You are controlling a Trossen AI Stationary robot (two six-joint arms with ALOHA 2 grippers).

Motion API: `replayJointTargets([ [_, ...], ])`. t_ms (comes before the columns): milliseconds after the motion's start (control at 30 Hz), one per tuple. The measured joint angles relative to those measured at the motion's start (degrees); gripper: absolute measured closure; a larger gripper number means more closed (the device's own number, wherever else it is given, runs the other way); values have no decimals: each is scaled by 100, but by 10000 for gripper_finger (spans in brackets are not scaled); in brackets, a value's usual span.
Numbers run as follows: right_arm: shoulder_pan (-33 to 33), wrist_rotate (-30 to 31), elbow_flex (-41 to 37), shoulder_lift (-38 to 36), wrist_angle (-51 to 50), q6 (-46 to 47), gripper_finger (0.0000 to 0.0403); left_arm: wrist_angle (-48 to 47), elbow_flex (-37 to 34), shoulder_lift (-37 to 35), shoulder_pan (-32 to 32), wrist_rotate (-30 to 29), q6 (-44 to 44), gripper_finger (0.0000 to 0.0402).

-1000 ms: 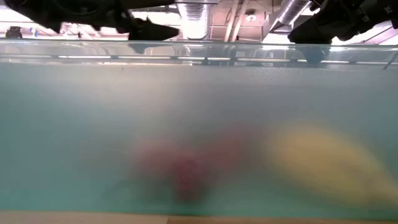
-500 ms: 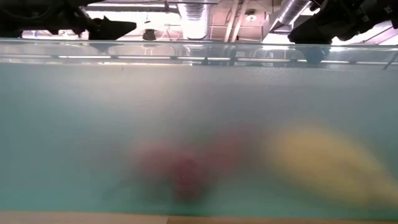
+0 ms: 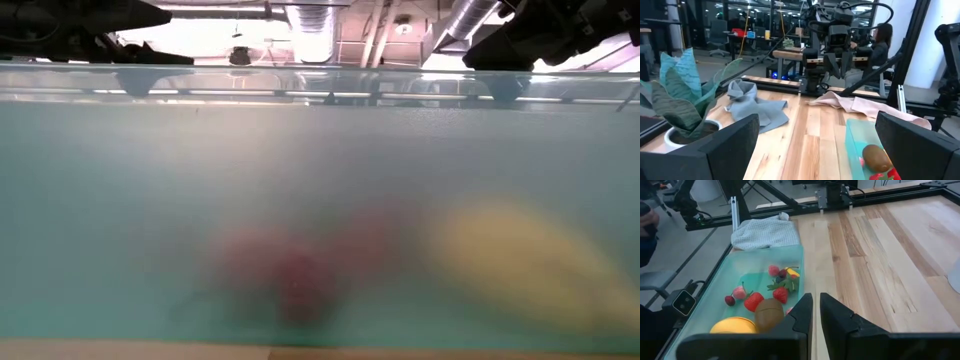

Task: Pick and placing Produce into tupperware
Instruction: Return to Home Position

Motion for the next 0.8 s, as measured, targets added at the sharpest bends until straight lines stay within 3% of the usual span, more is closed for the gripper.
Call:
replayJointTargets([
  [267, 0, 0, 0, 0, -1, -4, 344, -552, 0, -616, 0, -12, 122, 15],
  [367, -19, 0, 0, 2, 10, -625, 344, -823, 0, -847, 0, -39, 126, 15],
  [500, -37, -4, 86, -57, 58, -650, 344, -1172, 0, -1196, 0, -85, 121, 15],
  [800, 61, -25, 225, -1249, -146, -587, 344, -1809, 2, -1845, 0, -82, 58, 15],
])
